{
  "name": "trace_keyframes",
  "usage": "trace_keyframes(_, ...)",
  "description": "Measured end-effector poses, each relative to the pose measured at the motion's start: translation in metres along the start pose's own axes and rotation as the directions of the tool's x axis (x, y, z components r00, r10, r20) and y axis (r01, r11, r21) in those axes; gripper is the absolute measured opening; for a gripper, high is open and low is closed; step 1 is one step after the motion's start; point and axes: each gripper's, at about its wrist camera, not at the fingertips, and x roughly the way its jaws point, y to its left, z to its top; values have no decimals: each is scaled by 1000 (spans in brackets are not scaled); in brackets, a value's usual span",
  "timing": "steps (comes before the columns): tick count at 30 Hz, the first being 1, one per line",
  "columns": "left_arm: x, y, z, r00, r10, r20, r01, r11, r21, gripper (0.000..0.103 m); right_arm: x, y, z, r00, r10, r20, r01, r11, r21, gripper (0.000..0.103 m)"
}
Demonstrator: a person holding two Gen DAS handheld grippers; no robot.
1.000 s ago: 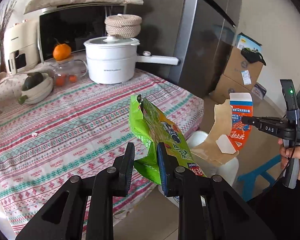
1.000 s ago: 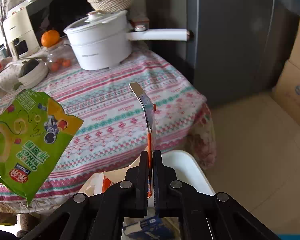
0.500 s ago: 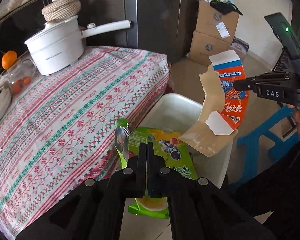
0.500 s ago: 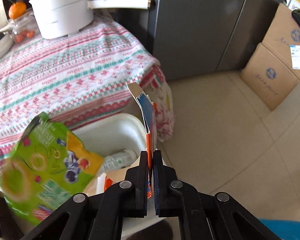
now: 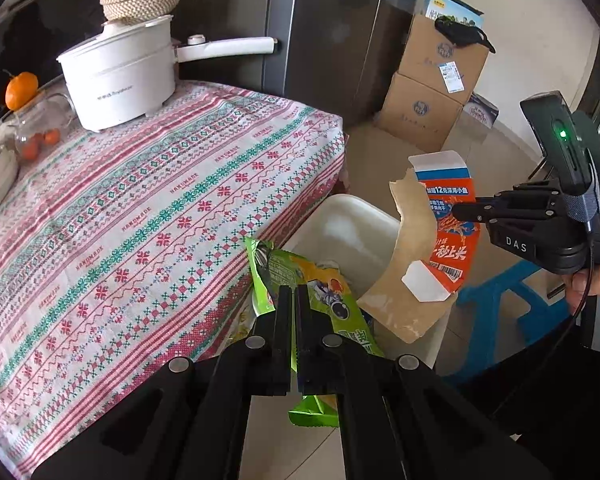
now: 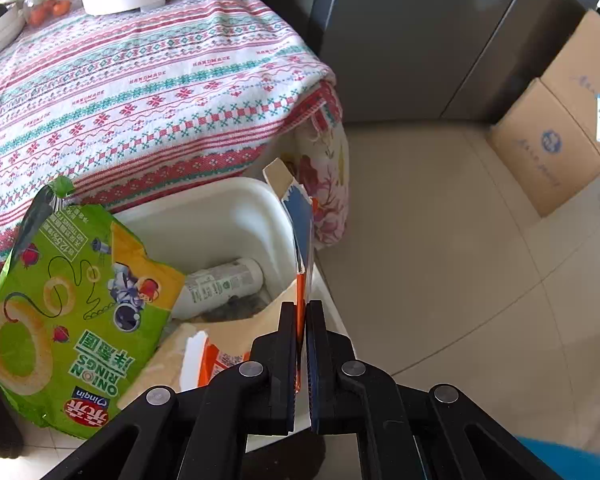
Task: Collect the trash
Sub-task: 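Carry the green bag and torn carton over the white bin, then open both grippers over the bin to drop the bag and carton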
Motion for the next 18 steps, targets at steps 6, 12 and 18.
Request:
trace_keyframes(6, -11, 12, 1, 1000, -6, -6, 6, 999, -39, 1, 2, 11, 5, 1000, 3, 2, -2, 999, -35, 4)
trace_keyframes(12, -14, 22, 0, 1000, -4, -16, 3, 998, -65, 1, 11, 20, 10, 1000, -11, -24, 9, 998, -63, 4)
trace_keyframes(18, -16, 28, 0, 1000, -2, -16, 1, 997, -79, 1, 29, 34, 15, 998, 5, -63, -11, 995, -103, 5)
